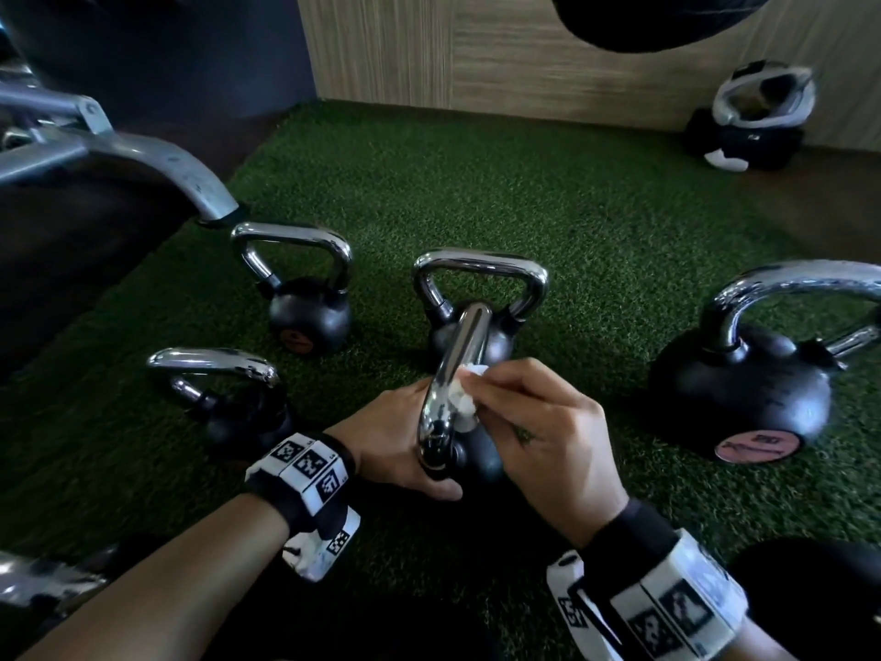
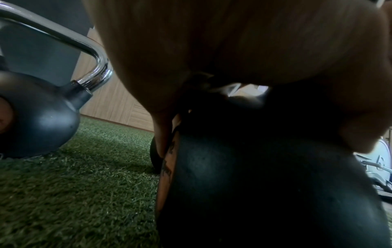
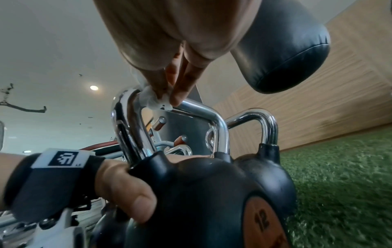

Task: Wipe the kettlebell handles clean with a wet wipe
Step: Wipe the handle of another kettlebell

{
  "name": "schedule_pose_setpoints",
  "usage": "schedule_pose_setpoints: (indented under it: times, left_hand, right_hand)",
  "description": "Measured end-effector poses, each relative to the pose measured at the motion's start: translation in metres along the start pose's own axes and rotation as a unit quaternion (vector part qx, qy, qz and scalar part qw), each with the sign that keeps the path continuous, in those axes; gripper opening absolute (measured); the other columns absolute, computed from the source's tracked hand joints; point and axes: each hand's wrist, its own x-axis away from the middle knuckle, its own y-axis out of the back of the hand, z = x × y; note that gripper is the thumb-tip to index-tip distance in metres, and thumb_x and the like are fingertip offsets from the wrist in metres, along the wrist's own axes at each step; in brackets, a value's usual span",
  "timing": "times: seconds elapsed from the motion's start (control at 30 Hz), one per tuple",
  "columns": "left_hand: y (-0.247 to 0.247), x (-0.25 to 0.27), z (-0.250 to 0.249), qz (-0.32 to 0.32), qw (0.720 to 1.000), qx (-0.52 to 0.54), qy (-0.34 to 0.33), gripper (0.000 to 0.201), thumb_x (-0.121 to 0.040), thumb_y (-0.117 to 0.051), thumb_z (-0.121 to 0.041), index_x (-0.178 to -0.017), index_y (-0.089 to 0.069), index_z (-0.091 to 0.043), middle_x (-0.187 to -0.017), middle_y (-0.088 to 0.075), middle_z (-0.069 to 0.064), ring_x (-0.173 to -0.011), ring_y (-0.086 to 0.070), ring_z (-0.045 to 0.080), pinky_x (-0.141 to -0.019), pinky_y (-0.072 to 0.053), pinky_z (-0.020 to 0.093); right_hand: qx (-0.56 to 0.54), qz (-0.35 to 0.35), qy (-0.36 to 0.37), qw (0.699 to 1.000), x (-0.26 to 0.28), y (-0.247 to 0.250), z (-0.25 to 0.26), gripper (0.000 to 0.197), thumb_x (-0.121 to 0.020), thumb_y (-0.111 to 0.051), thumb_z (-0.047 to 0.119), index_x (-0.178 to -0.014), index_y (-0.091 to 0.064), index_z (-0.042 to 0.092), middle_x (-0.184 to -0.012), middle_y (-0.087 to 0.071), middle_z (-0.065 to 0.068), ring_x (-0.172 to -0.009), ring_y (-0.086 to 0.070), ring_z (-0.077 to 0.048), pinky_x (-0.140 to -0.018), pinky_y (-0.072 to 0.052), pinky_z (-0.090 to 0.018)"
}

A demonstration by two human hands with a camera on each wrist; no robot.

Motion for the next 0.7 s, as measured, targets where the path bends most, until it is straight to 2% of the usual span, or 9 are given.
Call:
schedule_pose_setpoints:
  times: [0.13, 0.2, 0.27, 0.33, 0.4, 0.5, 0.57, 0.6, 0.7]
  left_hand:
    - [0.001, -0.001, 0.001, 0.008, 1.000, 0.007, 0.003, 0.093, -0.065, -0.094, -0.045, -0.145, -0.050, -0.023, -0.149, -0.050, -0.005, -0.136, -0.047, 0.010, -0.115, -0.036, 0.026]
    - [0.002, -0.002, 0.002, 0.023, 1.000, -0.001, 0.004, 0.091, -0.065, -0.094, -0.046, -0.143, -0.053, -0.023, -0.146, -0.051, -0.006, -0.135, -0.048, 0.010, -0.116, -0.037, 0.028]
    - [0.001, -0.002, 0.004, 0.032, 0.999, 0.011, 0.013, 0.076, -0.066, -0.095, -0.042, -0.130, -0.062, -0.019, -0.126, -0.059, -0.011, -0.127, -0.055, 0.013, -0.109, -0.040, 0.023]
    - [0.000, -0.001, 0.005, 0.032, 0.999, 0.035, 0.022, 0.064, -0.066, -0.096, -0.036, -0.118, -0.065, -0.016, -0.100, -0.055, -0.022, -0.120, -0.060, 0.018, -0.096, -0.040, 0.017]
    - [-0.001, 0.000, 0.006, 0.024, 0.998, 0.062, 0.020, 0.060, -0.065, -0.098, -0.032, -0.112, -0.062, -0.022, -0.093, -0.050, -0.026, -0.116, -0.062, 0.018, -0.094, -0.044, 0.019]
    - [-0.004, 0.002, 0.006, 0.024, 0.997, 0.066, 0.013, 0.056, -0.065, -0.098, -0.029, -0.101, -0.056, -0.030, -0.089, -0.049, -0.025, -0.095, -0.058, 0.000, -0.088, -0.044, 0.011]
    - [-0.005, 0.004, 0.007, 0.021, 0.998, 0.054, 0.006, 0.051, -0.062, -0.099, -0.031, -0.079, -0.051, -0.030, -0.080, -0.048, -0.022, -0.079, -0.049, -0.009, -0.082, -0.039, 0.012]
    - [-0.005, 0.005, 0.008, 0.017, 0.998, 0.065, 0.005, 0.055, -0.057, -0.100, -0.035, -0.079, -0.049, -0.035, -0.081, -0.048, -0.022, -0.079, -0.049, -0.008, -0.083, -0.041, 0.015]
    - [-0.006, 0.010, 0.006, 0.003, 0.996, 0.091, -0.010, 0.074, -0.051, -0.093, -0.042, -0.105, -0.042, -0.041, -0.101, -0.046, -0.028, -0.098, -0.052, -0.003, -0.093, -0.044, 0.020]
  right_hand:
    - [-0.072, -0.011, -0.059, 0.996, 0.000, 0.001, -0.003, 0.025, -0.080, -0.081, -0.008, -0.099, -0.083, 0.010, -0.099, -0.075, 0.003, -0.091, -0.072, -0.003, -0.082, -0.055, -0.017]
    - [-0.088, -0.004, -0.075, 0.993, 0.008, 0.001, 0.001, 0.024, -0.078, -0.082, -0.008, -0.095, -0.083, 0.009, -0.097, -0.076, 0.004, -0.090, -0.073, -0.005, -0.080, -0.056, -0.019]
    - [-0.108, 0.009, -0.098, 0.989, 0.020, -0.001, 0.004, 0.020, -0.077, -0.084, -0.005, -0.091, -0.082, 0.009, -0.095, -0.077, 0.005, -0.088, -0.074, -0.006, -0.079, -0.058, -0.022]
    - [-0.128, 0.027, -0.125, 0.983, 0.028, -0.002, 0.007, 0.017, -0.078, -0.084, -0.001, -0.090, -0.080, 0.010, -0.093, -0.077, 0.007, -0.087, -0.075, -0.009, -0.077, -0.059, -0.027]
    - [-0.148, 0.036, -0.146, 0.977, 0.031, -0.003, 0.007, 0.013, -0.079, -0.083, 0.005, -0.090, -0.080, 0.013, -0.091, -0.077, 0.008, -0.086, -0.075, -0.010, -0.076, -0.059, -0.028]
    - [-0.175, 0.050, -0.173, 0.968, 0.033, -0.003, 0.004, 0.012, -0.079, -0.082, 0.008, -0.089, -0.081, 0.014, -0.092, -0.077, 0.007, -0.086, -0.075, -0.012, -0.076, -0.060, -0.029]
    - [-0.156, 0.078, -0.168, 0.970, 0.036, -0.007, 0.000, 0.015, -0.077, -0.084, 0.003, -0.087, -0.081, 0.014, -0.091, -0.077, 0.007, -0.085, -0.075, -0.010, -0.075, -0.059, -0.025]
    - [-0.144, 0.091, -0.162, 0.972, 0.038, -0.009, -0.001, 0.015, -0.077, -0.085, 0.003, -0.086, -0.082, 0.014, -0.091, -0.077, 0.008, -0.085, -0.074, -0.008, -0.076, -0.057, -0.021]
    - [-0.133, 0.132, -0.145, 0.972, 0.038, -0.006, -0.005, 0.014, -0.079, -0.085, 0.004, -0.088, -0.082, 0.015, -0.093, -0.076, 0.010, -0.086, -0.073, -0.003, -0.079, -0.053, -0.014]
